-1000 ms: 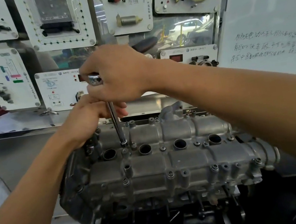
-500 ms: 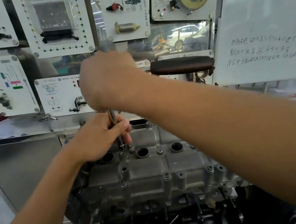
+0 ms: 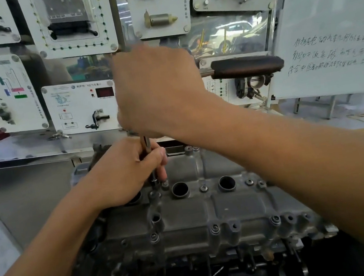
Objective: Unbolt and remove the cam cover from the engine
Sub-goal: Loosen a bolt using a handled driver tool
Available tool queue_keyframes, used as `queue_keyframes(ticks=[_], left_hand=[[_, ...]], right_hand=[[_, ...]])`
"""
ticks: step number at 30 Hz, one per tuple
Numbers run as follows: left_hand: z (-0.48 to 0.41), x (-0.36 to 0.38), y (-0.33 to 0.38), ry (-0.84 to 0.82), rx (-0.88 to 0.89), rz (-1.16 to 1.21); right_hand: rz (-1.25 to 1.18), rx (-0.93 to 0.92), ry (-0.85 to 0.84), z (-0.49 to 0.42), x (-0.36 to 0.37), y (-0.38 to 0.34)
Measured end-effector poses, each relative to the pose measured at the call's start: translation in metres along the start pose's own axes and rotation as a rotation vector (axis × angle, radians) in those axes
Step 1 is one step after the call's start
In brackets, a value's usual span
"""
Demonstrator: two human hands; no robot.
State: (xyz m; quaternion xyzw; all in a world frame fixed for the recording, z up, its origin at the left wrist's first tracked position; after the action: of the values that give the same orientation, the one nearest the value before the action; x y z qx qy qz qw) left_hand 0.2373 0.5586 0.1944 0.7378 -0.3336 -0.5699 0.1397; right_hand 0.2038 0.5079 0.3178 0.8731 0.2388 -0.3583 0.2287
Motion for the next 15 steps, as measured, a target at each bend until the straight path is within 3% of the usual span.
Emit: queue_keyframes(ticks=[5,15], left_hand=[[0.002,0.007,0.009,-0.035,0.049,-0.042],[0.003,0.007,0.007,-0.026,0.041,-0.045]], right_hand=[[-0.003,0.007,-0.092,0.026,-0.017,0.006],[-0.016,0.028,-0.018,0.021,-0.010,0.012]])
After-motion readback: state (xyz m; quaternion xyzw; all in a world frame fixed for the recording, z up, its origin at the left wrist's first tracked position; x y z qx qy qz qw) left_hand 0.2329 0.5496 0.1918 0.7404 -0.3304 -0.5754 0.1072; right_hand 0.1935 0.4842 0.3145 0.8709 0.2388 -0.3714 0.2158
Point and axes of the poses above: each hand's wrist, its own z-axis away from the middle knuckle, its own x-axis out of the palm, y = z × x, the point moved 9 cm from there along -z, towards the middle knuckle, and after that the axes turned 3 degrees about -x, right-handed, at the moved point
